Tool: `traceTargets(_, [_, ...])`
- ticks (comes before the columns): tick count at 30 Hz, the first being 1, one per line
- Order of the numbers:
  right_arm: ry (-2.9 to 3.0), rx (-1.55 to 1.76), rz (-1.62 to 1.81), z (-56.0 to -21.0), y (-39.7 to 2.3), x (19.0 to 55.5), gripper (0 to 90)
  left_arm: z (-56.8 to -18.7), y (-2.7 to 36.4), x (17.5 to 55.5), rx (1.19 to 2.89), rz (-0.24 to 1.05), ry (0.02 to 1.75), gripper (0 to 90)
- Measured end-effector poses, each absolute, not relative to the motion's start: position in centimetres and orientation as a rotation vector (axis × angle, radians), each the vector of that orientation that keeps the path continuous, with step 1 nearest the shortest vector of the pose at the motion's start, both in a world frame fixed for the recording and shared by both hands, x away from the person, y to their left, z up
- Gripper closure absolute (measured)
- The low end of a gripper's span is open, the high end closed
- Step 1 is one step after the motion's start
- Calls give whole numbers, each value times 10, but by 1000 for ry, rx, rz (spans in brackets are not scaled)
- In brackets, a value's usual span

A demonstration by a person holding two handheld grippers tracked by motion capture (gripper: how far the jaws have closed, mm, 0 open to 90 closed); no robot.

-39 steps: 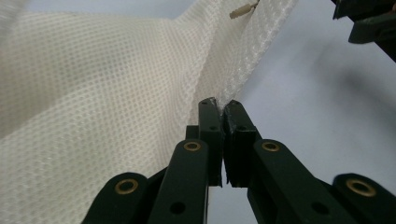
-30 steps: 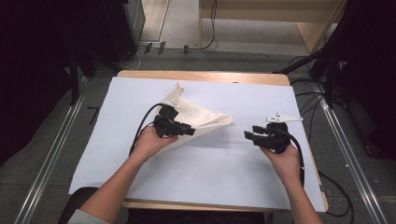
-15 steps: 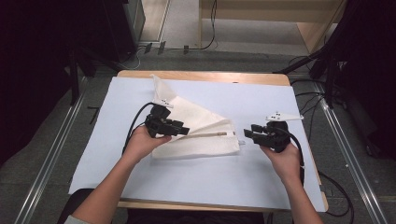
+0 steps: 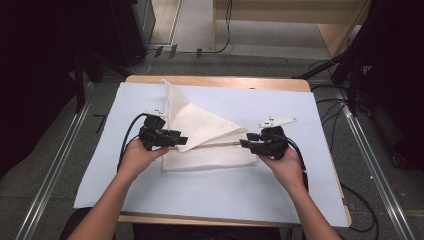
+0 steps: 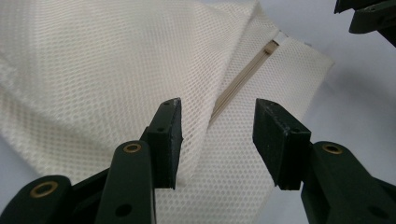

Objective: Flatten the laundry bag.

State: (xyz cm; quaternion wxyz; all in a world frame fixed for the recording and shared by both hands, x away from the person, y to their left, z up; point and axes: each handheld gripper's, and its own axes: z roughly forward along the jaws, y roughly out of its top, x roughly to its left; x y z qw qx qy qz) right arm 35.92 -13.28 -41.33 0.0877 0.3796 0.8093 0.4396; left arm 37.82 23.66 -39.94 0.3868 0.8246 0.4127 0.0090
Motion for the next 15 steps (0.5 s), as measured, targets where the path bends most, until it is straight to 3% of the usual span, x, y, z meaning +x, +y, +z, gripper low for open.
traceTargets(15, [2515, 970, 1313, -410, -78, 381, 600, -409, 276, 368, 2067, 86, 1149, 498])
